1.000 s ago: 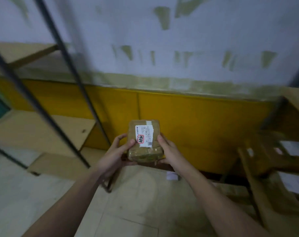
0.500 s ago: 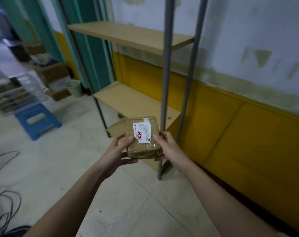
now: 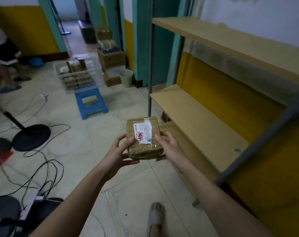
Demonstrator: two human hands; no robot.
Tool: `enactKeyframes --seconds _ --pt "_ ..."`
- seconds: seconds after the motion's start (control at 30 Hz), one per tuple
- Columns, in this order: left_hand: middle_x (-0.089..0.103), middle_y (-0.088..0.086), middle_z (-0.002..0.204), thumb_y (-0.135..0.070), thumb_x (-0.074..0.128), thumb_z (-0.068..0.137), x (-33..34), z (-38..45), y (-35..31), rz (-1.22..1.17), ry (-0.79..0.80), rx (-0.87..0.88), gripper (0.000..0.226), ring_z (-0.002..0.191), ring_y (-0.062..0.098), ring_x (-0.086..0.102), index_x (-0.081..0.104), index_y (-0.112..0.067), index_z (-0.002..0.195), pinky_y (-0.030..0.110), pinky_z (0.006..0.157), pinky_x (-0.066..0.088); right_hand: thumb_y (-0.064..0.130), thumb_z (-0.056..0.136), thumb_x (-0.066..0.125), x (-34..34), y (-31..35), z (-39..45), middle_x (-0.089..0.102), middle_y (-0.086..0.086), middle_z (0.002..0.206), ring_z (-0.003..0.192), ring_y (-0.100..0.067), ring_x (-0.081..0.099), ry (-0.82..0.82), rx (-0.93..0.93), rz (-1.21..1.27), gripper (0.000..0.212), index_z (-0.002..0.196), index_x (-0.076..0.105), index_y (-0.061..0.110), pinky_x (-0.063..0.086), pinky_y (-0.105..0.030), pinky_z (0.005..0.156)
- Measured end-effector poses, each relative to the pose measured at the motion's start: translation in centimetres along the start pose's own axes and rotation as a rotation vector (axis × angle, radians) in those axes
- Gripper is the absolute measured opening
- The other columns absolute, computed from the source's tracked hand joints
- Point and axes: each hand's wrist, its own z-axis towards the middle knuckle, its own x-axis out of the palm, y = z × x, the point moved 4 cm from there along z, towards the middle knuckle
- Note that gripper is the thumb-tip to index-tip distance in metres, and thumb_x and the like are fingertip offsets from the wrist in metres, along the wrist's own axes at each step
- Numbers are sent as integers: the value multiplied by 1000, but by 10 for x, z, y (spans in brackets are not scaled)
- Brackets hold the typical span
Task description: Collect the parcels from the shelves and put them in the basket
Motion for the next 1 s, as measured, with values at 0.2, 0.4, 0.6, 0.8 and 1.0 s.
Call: enactKeyframes --seconds 0.2,0.4,0.6,0.8,1.0 --pt "63 12 130 -46 70 78 -43 79 -47 -25 -168 10 73 102 34 72 42 -27 142 53 88 58 38 98 58 36 30 132 68 -3 111 92 -18 70 171 40 -15 35 127 49 19 62 -43 66" --pt "65 11 129 -44 68 83 -99 144 -97 -55 -308 24 65 104 35 71 45 -27 141 56 91 56 40 98 57 87 68 240 69 -1 109 92 -17 71 349 51 -43 39 129 46 20 63 -43 68" --pt "70 10 123 -34 70 86 -168 215 -125 -139 -390 38 57 104 34 71 48 -29 138 56 90 57 39 97 59 151 88 345 70 -4 111 92 -18 71 465 67 -87 41 131 45 19 62 -42 67" --pt "73 8 116 -28 76 81 -254 305 -168 -148 -409 63 66 102 33 72 46 -28 139 54 87 58 28 92 70 220 106 457 71 -10 116 101 -25 72 535 142 -38 51 134 43 19 61 -51 75" --pt "72 10 118 -27 75 82 -329 406 -233 -156 -363 44 62 104 36 71 48 -28 138 51 84 60 24 91 70 278 146 568 70 -13 116 97 -25 72 492 161 5 52 136 44 17 61 -52 76"
